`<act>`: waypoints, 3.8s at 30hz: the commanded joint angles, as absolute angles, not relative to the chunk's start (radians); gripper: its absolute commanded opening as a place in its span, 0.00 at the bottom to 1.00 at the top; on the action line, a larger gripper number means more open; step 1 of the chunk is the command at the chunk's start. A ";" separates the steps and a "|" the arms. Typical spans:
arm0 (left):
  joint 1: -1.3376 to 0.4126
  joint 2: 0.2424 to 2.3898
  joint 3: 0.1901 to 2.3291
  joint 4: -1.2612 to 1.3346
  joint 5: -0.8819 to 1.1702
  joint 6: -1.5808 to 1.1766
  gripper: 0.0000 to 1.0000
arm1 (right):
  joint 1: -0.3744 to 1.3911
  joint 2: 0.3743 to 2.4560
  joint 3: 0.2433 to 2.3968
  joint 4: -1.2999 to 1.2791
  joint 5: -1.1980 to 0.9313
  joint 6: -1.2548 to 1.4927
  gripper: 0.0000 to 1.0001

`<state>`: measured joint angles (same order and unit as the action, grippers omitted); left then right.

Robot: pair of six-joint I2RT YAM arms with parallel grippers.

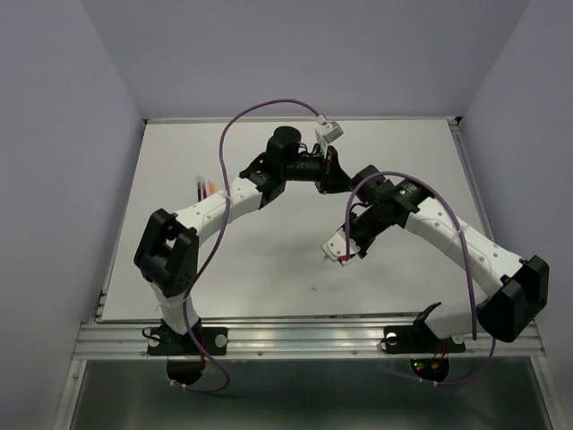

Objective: Insert the pens into the pen caps

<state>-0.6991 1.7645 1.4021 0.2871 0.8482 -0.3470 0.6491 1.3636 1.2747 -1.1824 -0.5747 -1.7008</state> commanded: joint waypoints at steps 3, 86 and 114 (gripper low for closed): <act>-0.703 1.678 1.408 0.324 0.804 -0.341 0.10 | 0.647 1.324 1.266 -1.149 -0.650 -1.652 0.01; -0.558 1.253 0.879 0.775 0.172 -0.741 0.33 | 0.600 1.433 1.091 0.485 -0.359 0.650 0.04; -0.285 1.465 1.172 0.002 -0.017 -0.445 0.00 | 0.566 1.315 1.152 0.265 0.072 0.370 1.00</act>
<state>-0.3229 1.4082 1.1183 0.2020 0.0124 -0.5438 0.5957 1.3117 1.1053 0.3225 -0.0807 0.4400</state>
